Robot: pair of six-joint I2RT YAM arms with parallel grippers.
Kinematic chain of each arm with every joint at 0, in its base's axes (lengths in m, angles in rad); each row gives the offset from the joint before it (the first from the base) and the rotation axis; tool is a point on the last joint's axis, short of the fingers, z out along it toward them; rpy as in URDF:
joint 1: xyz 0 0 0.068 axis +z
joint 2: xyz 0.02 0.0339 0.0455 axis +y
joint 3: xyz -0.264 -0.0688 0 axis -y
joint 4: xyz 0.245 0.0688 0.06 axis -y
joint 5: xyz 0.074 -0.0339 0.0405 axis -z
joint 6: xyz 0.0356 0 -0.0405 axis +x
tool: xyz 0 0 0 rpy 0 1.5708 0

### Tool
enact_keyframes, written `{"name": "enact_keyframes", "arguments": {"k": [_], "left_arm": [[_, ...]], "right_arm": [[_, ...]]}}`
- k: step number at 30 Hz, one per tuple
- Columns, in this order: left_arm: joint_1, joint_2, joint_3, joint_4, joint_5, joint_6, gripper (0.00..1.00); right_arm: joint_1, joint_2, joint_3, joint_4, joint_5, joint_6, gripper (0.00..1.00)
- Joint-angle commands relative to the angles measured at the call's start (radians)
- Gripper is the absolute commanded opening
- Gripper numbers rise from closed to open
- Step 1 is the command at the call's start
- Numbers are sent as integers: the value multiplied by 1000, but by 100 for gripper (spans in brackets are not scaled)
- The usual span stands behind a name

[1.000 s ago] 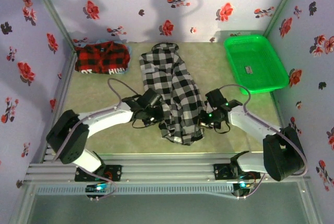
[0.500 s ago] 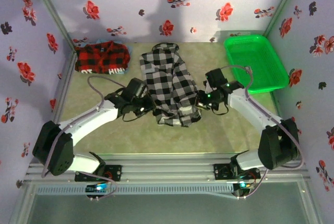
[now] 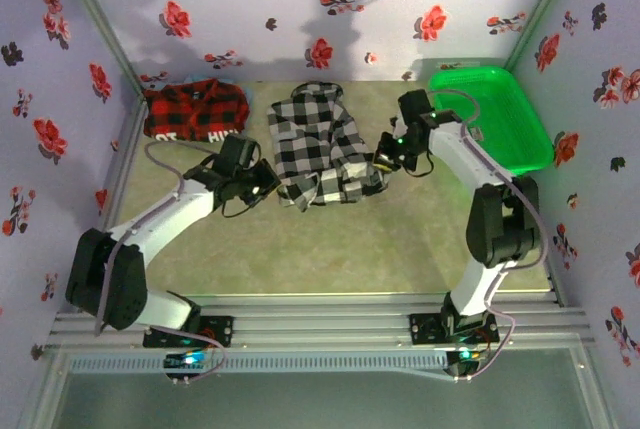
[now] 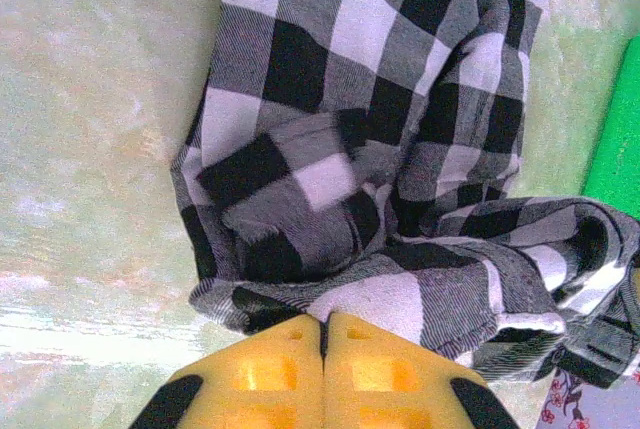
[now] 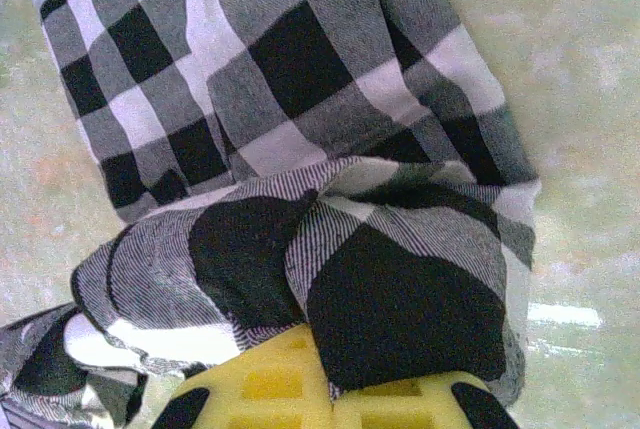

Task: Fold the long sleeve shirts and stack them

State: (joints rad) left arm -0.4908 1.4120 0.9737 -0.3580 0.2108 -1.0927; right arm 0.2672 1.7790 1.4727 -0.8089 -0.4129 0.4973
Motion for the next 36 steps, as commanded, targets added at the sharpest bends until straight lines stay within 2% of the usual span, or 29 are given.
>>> {"name": "enact_keyframes", "arguments": {"k": [1, 14, 18, 22, 23, 24, 26, 29, 33, 36], "left_arm": [[25, 18, 17, 29, 16, 31, 0], [82, 142, 73, 56, 46, 72, 0], [87, 205, 105, 65, 62, 90, 0], [94, 279, 130, 99, 72, 94, 0], [96, 297, 137, 110, 76, 92, 2], [97, 314, 148, 117, 82, 91, 13], [101, 340, 173, 121, 99, 86, 20], [100, 326, 219, 103, 105, 81, 48], [110, 234, 304, 5, 82, 111, 63], [125, 148, 331, -90, 44, 132, 73]], "right_arm": [[-14, 65, 93, -61, -29, -41, 0], [-25, 274, 314, -129, -31, -73, 1], [-32, 338, 385, -175, -24, -95, 3], [-44, 397, 417, -178, -21, -95, 12], [-48, 415, 425, -173, -24, -91, 16], [-50, 432, 437, -168, -31, -84, 26], [-55, 468, 481, -167, -53, -74, 38], [-70, 477, 553, -158, -69, -57, 48], [-97, 402, 625, -175, -17, -63, 59], [-119, 286, 559, -168, 12, -97, 62]]}}
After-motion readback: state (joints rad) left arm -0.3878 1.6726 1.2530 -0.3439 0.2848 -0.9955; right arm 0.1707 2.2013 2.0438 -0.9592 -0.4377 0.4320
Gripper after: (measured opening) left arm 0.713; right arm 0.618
